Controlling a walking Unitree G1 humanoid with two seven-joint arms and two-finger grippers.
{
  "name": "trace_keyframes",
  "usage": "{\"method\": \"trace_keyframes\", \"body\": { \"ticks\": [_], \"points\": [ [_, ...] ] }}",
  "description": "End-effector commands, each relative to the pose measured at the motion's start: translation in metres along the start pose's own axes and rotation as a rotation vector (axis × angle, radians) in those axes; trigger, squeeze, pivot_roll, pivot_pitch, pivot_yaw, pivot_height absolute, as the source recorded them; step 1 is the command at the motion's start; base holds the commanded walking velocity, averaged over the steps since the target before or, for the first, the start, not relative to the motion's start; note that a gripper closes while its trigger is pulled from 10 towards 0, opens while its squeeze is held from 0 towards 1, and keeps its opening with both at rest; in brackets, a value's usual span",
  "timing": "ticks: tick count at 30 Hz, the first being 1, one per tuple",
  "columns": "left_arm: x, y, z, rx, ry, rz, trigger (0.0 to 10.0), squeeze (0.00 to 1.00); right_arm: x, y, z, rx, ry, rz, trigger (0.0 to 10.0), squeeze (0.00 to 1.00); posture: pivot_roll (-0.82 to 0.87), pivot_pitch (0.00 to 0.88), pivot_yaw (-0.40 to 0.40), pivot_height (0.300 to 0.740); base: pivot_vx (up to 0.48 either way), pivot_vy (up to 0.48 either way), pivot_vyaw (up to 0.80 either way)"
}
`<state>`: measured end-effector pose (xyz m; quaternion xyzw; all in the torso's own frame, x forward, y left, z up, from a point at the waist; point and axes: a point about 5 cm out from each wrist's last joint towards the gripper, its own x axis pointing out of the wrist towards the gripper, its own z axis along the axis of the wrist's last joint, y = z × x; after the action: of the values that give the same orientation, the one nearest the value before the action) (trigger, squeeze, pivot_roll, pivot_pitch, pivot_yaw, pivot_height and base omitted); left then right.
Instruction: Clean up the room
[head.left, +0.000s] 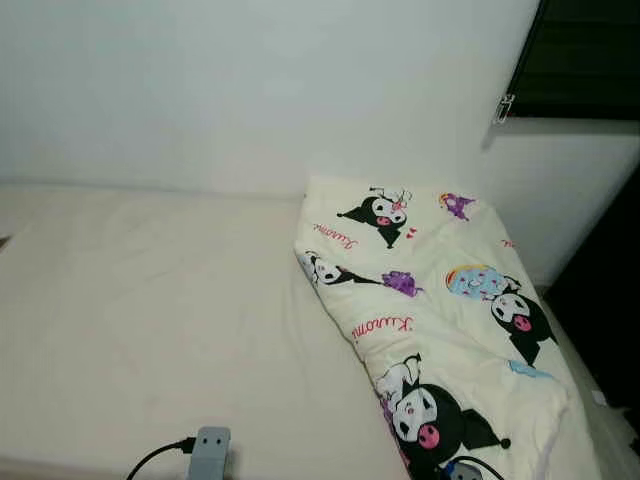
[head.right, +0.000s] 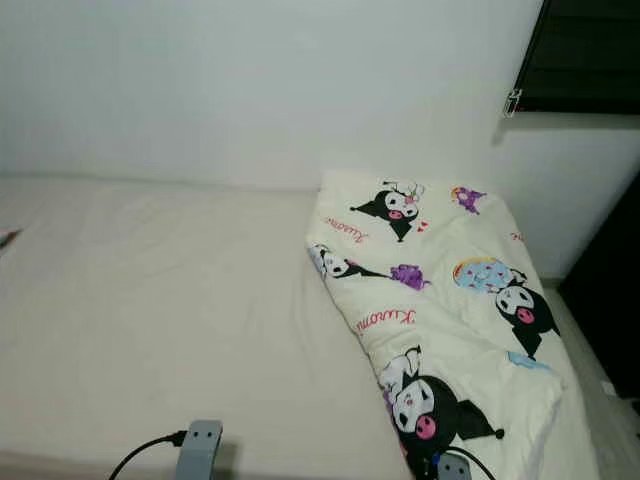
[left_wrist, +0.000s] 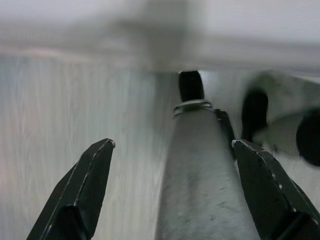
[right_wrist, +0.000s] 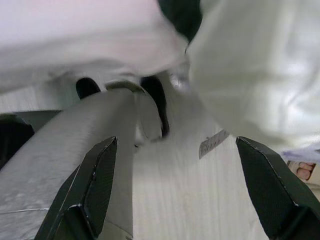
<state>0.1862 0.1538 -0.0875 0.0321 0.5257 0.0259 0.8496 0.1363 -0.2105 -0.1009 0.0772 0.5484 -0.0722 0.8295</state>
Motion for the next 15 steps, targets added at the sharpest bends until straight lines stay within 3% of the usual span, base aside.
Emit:
{"method": "trace_keyframes", "body": {
  "ticks": [1, 10, 15],
  "points": [
    [0.0, -0.001, -0.005, 0.013, 0.016, -0.005, 10.0, 0.0, 0.0, -0.004, 0.001, 0.011, -0.006, -0.014, 10.0, 0.0, -0.14, 0.0, -0.01, 0.74, -0.334, 0.0, 0.0],
    [0.0, -0.002, -0.005, 0.076, -0.001, -0.019, 10.0, 0.0, -0.003, -0.016, -0.001, 0.022, -0.011, -0.031, 10.0, 0.0, -0.14, 0.0, -0.011, 0.74, -0.037, 0.0, 0.0],
    [0.0, -0.003, -0.009, 0.098, 0.011, -0.03, 10.0, 0.0, -0.004, -0.02, 0.005, 0.065, -0.059, -0.037, 10.0, 0.0, -0.14, 0.0, -0.01, 0.74, 0.0, -0.445, 0.0]
  ]
}}
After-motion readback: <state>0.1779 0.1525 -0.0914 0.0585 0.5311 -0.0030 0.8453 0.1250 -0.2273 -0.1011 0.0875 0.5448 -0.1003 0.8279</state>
